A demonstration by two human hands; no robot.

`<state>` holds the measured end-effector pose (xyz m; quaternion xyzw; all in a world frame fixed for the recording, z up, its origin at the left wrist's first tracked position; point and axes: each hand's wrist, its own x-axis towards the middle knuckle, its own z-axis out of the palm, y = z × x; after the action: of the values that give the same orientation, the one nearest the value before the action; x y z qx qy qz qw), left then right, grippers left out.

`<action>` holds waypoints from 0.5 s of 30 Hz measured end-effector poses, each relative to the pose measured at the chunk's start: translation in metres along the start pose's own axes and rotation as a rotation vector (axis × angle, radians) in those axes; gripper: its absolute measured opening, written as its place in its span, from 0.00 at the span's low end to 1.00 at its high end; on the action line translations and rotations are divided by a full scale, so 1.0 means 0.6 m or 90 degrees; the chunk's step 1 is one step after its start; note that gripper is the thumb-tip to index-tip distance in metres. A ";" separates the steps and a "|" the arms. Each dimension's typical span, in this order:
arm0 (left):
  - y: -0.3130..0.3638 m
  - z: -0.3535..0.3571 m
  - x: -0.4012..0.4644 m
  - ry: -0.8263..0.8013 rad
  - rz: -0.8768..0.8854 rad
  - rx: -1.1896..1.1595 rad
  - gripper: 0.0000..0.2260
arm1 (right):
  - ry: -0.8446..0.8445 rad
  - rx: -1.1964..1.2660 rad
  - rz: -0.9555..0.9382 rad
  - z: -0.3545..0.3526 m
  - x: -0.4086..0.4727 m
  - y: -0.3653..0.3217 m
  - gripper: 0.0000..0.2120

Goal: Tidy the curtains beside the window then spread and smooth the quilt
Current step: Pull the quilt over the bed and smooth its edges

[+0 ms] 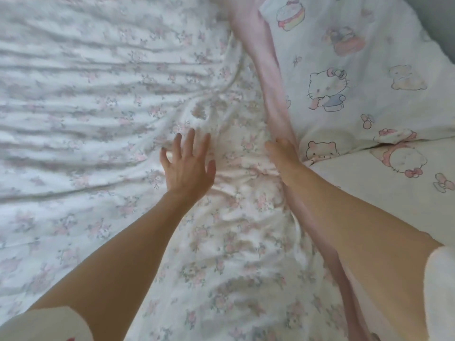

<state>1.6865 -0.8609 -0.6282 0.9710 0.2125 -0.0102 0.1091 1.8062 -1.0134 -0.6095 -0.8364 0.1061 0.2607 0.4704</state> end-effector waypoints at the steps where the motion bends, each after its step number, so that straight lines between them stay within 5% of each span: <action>1: -0.002 0.003 0.015 -0.001 -0.004 0.023 0.27 | 0.000 0.006 -0.013 0.002 0.011 -0.009 0.04; 5: -0.023 0.014 0.082 0.049 -0.065 0.051 0.31 | 0.004 -0.003 -0.062 0.021 0.063 -0.021 0.22; 8: -0.053 0.034 0.133 -0.057 -0.139 0.018 0.40 | 0.038 -0.026 -0.129 0.035 0.097 -0.037 0.05; 12: -0.085 0.059 0.194 -0.289 -0.156 0.020 0.51 | 0.107 -0.087 -0.249 0.059 0.152 -0.079 0.14; 14: -0.094 0.063 0.210 -0.340 -0.131 0.001 0.53 | 0.103 -0.037 -0.171 0.071 0.182 -0.113 0.05; 15: -0.100 0.063 0.218 -0.350 -0.126 -0.021 0.54 | 0.097 0.018 -0.099 0.074 0.198 -0.137 0.09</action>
<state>1.7818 -0.7625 -0.6863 0.9044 0.2688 -0.2801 0.1769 1.9257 -0.9240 -0.6319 -0.8527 0.0799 0.1573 0.4918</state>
